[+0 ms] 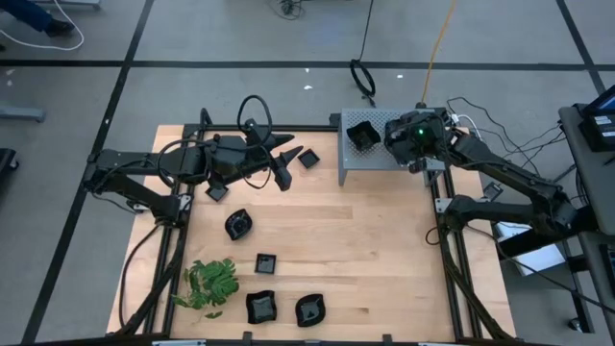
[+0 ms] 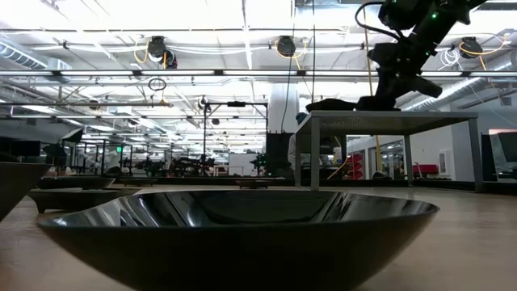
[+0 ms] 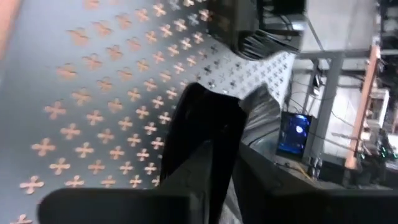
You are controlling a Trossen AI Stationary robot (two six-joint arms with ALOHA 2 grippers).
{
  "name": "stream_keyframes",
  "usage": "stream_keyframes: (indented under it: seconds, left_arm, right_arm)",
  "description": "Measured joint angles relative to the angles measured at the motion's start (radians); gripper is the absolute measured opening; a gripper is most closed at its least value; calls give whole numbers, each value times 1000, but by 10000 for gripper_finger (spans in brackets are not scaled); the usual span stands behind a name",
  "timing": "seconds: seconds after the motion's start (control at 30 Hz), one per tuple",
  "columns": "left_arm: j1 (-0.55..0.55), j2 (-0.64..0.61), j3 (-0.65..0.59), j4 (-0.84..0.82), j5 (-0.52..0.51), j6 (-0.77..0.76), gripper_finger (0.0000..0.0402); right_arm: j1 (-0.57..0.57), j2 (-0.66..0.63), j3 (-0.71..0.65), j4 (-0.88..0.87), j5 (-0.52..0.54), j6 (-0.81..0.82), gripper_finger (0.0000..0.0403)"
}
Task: Pick & Place Mini shaped plates
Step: Stack the black leaf-shaped plate on top of the black leaf-shaped plate on the shelf
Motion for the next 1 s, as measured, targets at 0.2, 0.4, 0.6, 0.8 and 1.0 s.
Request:
stream_keyframes:
  seconds: [0.2,0.4,0.6,0.8,1.0]
  left_arm:
    - [0,0,0,0,0,0,170]
    - [0,0,0,0,0,0,170]
    - [0,0,0,0,0,0,170]
    - [0,0,0,0,0,0,170]
    - [-1,0,0,-70,2,-42,170]
  right_arm:
    - [2,-2,0,26,68,27,89]
    - [2,-24,0,21,-25,202,110]
    - [3,-71,0,29,-193,397,111]
    - [3,-124,0,121,-272,620,112]
    - [3,-154,0,299,-399,917,112]
